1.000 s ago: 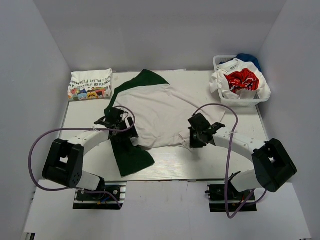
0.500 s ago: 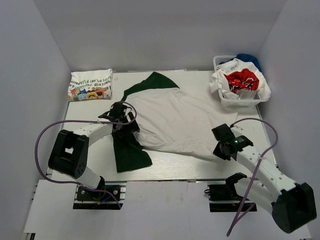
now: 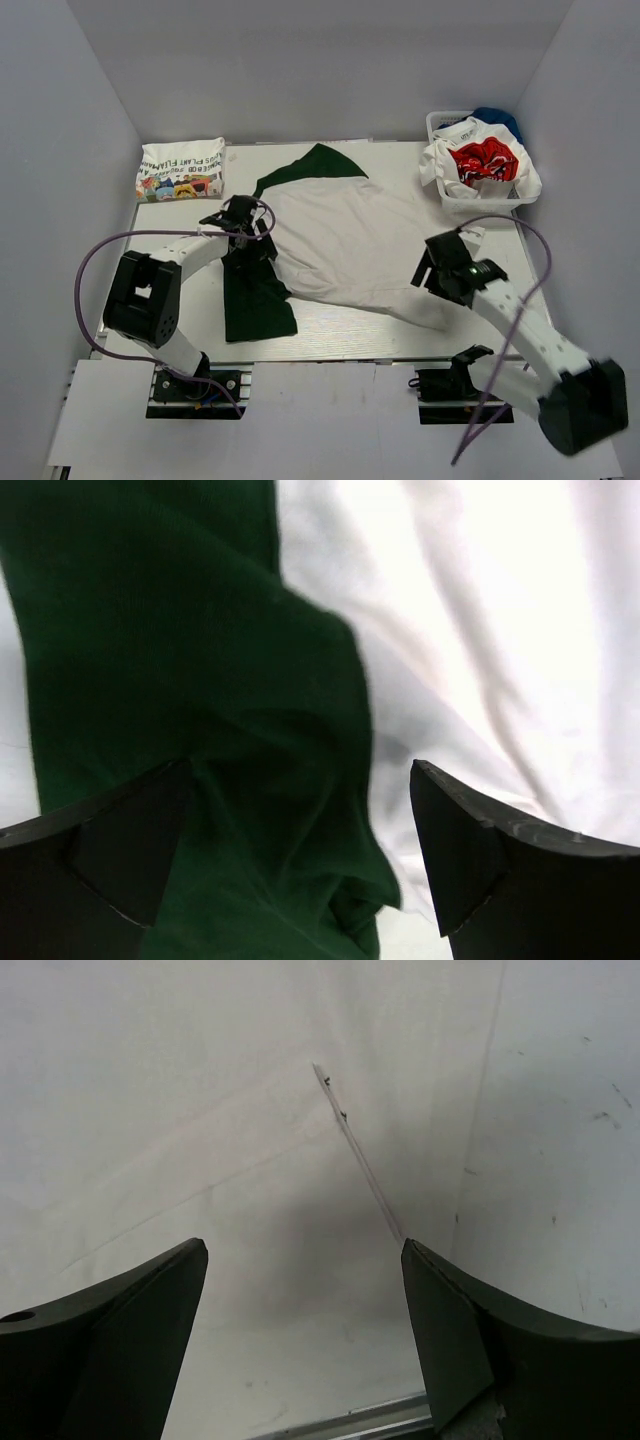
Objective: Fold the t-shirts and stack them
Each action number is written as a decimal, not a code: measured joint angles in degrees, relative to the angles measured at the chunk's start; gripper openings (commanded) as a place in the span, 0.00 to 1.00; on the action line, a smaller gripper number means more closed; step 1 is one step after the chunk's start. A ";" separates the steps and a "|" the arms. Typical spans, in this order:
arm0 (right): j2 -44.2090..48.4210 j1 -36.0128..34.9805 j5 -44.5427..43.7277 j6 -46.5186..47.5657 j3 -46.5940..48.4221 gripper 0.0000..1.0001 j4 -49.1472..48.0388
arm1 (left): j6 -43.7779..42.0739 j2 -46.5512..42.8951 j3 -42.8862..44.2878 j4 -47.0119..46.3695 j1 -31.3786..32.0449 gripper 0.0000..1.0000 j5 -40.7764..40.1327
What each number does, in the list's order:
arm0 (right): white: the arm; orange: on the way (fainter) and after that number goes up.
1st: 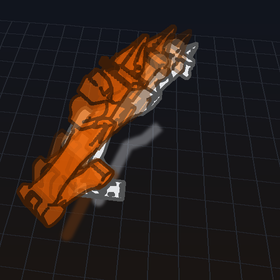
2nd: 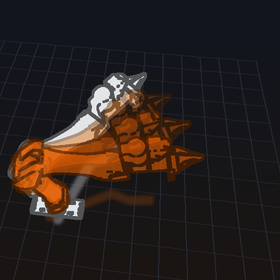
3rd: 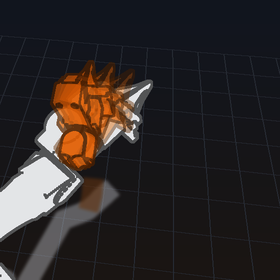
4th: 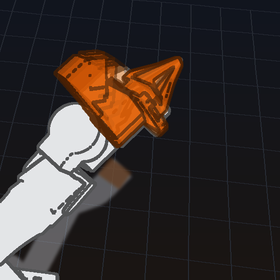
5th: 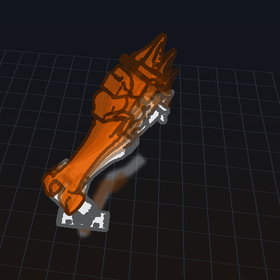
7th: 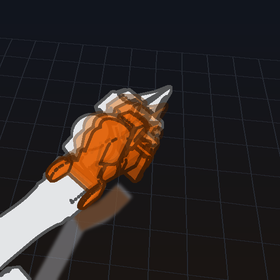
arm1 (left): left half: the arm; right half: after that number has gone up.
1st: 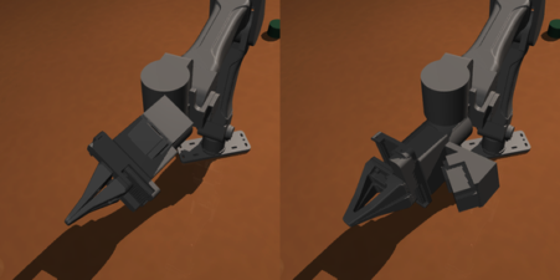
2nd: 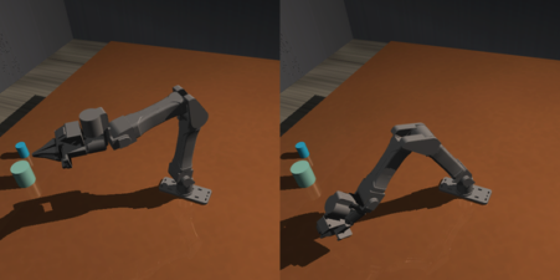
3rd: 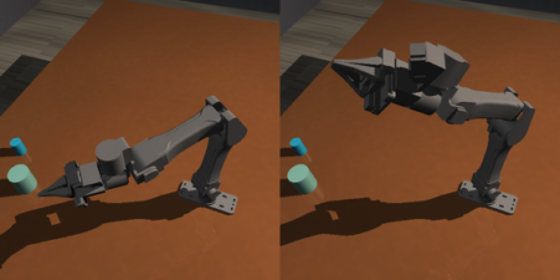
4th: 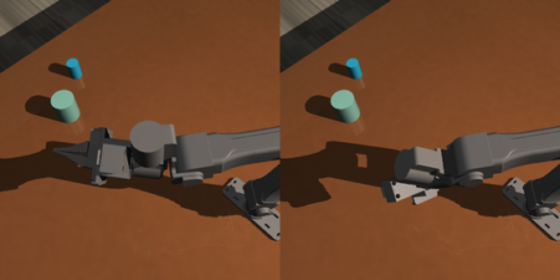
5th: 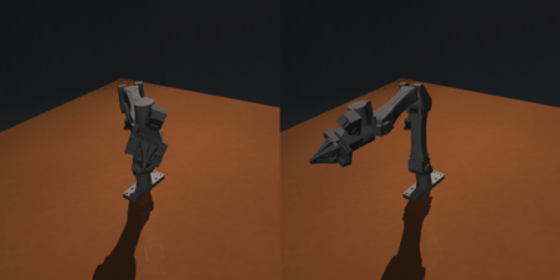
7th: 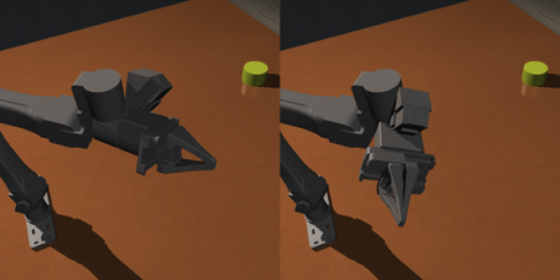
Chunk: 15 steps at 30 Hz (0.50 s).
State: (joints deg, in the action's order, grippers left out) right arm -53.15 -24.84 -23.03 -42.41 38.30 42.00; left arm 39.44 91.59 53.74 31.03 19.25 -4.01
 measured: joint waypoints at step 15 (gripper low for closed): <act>-27.71 2.89 -2.12 2.97 2.86 0.57 -11.85 | -8.07 19.26 28.04 -0.26 0.02 1.00 -0.42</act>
State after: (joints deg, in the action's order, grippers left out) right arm -80.86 -21.96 -25.15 -39.44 41.17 30.15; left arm 31.38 110.85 81.78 30.76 19.27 -4.43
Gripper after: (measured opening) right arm 0.612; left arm 0.998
